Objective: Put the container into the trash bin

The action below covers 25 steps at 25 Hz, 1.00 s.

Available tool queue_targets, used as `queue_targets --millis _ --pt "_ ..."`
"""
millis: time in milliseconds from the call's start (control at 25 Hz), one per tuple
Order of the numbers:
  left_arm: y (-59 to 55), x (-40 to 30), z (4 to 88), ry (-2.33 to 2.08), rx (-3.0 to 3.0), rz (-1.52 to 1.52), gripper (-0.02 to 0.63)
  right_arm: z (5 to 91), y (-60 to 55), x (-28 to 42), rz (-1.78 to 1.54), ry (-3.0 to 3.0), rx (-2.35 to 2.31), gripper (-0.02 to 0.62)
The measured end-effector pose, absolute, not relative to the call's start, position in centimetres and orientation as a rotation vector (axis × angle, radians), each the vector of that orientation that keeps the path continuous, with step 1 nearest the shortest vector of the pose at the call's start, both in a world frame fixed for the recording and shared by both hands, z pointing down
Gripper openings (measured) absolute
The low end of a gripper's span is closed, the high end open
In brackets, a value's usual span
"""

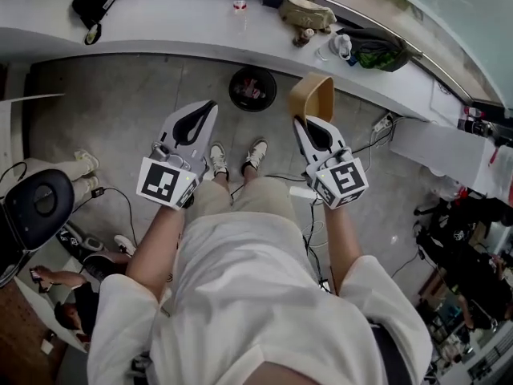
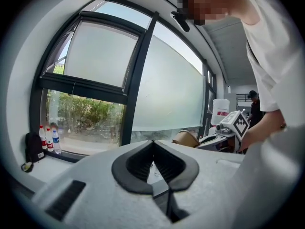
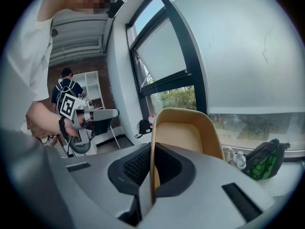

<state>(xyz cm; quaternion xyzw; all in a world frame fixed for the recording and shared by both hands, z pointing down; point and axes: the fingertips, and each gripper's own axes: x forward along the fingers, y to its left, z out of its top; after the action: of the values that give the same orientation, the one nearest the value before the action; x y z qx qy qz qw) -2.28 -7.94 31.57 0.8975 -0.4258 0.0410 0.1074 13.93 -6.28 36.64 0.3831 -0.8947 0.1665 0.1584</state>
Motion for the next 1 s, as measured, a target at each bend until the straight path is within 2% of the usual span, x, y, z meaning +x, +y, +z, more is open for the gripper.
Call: queue_targets --millis 680,1000 --pt "-11.0 -2.9 50.4 -1.248 2.470 0.209 0.018 61.6 -9.7 9.9 0.674 -2.436 0.898 0.009" --pt "-10.6 -3.1 57.4 -1.232 2.431 0.246 0.018 69.2 -9.8 8.3 0.716 -2.379 0.874 0.009"
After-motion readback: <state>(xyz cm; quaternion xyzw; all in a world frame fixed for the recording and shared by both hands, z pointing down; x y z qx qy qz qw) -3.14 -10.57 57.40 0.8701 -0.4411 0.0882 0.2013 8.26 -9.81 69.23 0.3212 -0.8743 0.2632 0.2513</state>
